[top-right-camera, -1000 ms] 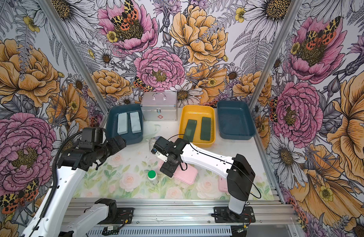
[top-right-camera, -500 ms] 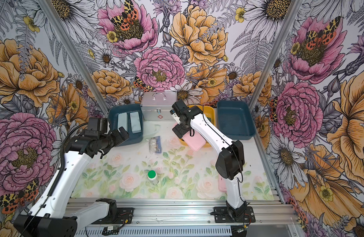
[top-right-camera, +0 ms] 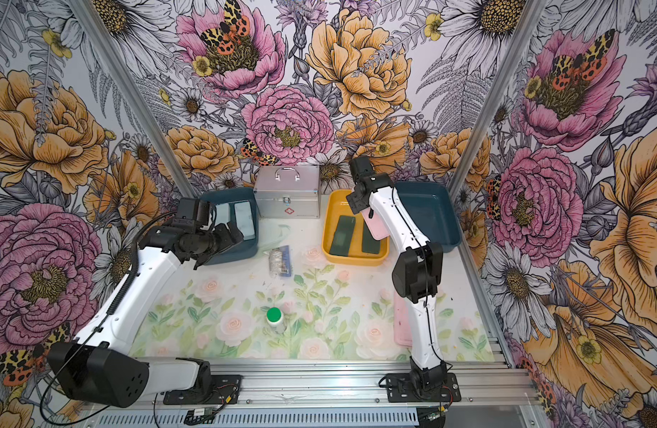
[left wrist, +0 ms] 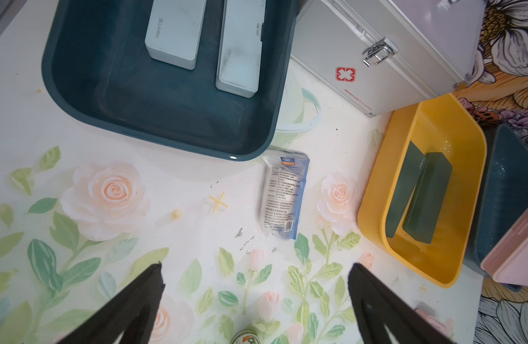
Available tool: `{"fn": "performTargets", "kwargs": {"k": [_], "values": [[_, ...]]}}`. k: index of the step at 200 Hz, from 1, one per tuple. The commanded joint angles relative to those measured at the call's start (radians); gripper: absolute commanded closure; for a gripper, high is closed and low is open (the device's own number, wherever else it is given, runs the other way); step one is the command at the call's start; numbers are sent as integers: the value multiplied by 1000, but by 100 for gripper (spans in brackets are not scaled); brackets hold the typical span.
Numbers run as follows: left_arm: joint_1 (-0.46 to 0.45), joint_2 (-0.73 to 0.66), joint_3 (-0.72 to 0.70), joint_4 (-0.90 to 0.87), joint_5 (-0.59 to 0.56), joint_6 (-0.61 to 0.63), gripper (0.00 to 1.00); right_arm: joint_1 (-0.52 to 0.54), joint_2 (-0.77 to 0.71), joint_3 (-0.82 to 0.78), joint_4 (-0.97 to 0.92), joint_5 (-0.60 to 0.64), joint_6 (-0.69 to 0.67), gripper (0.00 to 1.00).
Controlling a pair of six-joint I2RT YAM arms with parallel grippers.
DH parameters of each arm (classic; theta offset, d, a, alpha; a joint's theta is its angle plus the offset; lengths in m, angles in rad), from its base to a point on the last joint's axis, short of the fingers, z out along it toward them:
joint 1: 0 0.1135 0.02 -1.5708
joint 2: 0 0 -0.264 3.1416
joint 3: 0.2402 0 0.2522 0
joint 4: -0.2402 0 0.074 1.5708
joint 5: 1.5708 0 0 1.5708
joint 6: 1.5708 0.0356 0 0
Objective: Place the pencil cases by color into the storage box
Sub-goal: Place the pencil case at the storage box.
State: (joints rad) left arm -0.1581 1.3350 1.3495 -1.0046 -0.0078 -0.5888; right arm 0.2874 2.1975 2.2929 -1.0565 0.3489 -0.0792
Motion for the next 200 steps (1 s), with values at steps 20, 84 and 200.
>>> {"fn": "performTargets", "kwargs": {"k": [20,84,200], "values": [[-47,94,84,18,19,1,1,-97,41,36,74,29,26,28],[-116,289,290,16,104,-71,1,-244,131,79,160,-10,73,28],[-215,559,582,-47,108,-164,1,-404,260,147,201,-126,130,26]]}}
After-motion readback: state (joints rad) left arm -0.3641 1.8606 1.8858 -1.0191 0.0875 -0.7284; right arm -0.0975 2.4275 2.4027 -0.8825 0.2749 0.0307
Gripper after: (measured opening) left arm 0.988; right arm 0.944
